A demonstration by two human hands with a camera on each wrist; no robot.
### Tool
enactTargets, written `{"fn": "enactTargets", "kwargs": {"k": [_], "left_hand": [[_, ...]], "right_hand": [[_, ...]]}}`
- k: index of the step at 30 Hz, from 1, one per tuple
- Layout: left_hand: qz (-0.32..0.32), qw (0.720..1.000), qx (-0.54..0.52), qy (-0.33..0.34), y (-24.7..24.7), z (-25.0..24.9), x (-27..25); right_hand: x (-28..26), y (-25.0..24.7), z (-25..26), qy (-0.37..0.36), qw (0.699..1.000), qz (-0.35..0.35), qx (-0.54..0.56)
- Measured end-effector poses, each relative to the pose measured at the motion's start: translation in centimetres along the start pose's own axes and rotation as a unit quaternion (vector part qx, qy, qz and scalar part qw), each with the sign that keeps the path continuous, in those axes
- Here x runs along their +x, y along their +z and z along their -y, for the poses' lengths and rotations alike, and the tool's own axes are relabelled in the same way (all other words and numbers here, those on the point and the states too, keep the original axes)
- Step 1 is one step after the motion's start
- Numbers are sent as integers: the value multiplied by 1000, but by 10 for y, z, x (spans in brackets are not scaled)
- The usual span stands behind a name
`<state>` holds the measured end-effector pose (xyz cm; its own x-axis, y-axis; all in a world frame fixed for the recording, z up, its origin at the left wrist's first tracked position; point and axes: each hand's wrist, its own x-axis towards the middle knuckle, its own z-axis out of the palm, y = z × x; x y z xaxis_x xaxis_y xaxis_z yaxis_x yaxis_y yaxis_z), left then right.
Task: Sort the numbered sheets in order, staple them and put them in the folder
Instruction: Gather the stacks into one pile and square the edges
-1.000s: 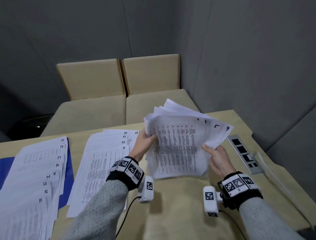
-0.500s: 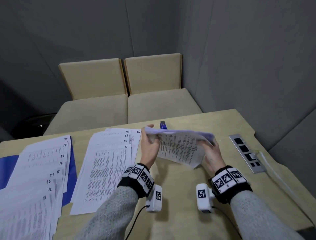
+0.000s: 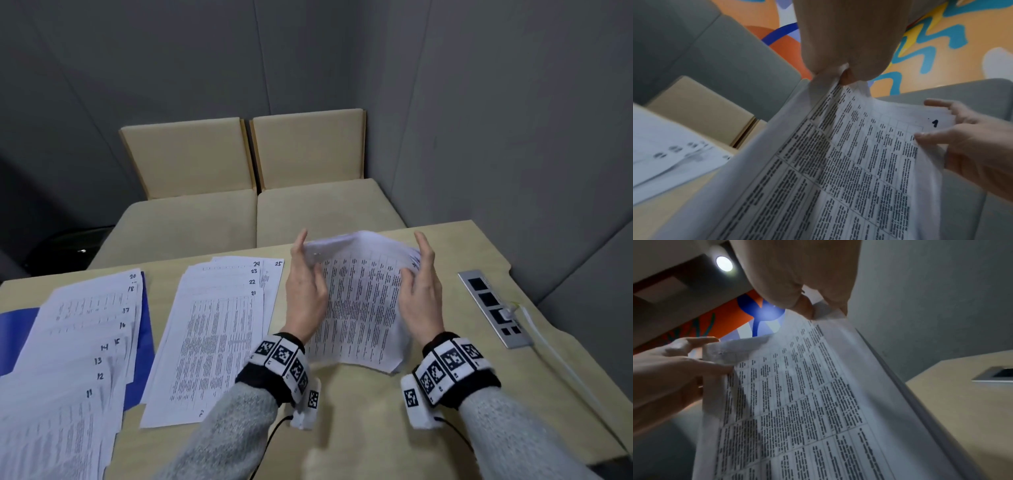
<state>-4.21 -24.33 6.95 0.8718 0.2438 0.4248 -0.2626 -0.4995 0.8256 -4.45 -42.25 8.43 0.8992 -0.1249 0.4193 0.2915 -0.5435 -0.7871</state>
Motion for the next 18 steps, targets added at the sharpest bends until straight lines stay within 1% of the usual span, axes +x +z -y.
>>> {"fn": "enactTargets", "kwargs": {"k": [2, 3, 5, 6, 8, 10, 11, 14, 16, 18], "left_hand": [[-10, 998, 17, 57, -7, -10, 4], [-12, 996, 27, 80, -10, -14, 6], [-3, 991, 77, 113, -14, -16, 9], [6, 987, 107, 117, -14, -15, 8], [26, 984, 144, 105, -12, -9, 1], [41, 982, 158, 91, -10, -1, -6], [42, 983, 161, 83, -11, 2, -8], [30, 986, 152, 60, -15, 8, -6], [22, 989, 134, 55, -17, 7, -4], [1, 992, 115, 51, -18, 1, -2]], "right_hand": [[3, -3, 10, -30, 999, -10, -3], [4, -5, 15, -33, 999, -11, -6], [5, -5, 17, -42, 998, -10, -44], [6, -4, 16, -57, 996, -9, -72], [4, 1, 6, -72, 990, 18, -118], [0, 6, -1, -60, 988, 51, -133], [0, 8, -2, -55, 988, 56, -131], [2, 11, 0, -52, 991, 44, -116], [4, 12, 2, -56, 995, 20, -82], [5, 14, 8, -81, 996, -14, -46]]}}
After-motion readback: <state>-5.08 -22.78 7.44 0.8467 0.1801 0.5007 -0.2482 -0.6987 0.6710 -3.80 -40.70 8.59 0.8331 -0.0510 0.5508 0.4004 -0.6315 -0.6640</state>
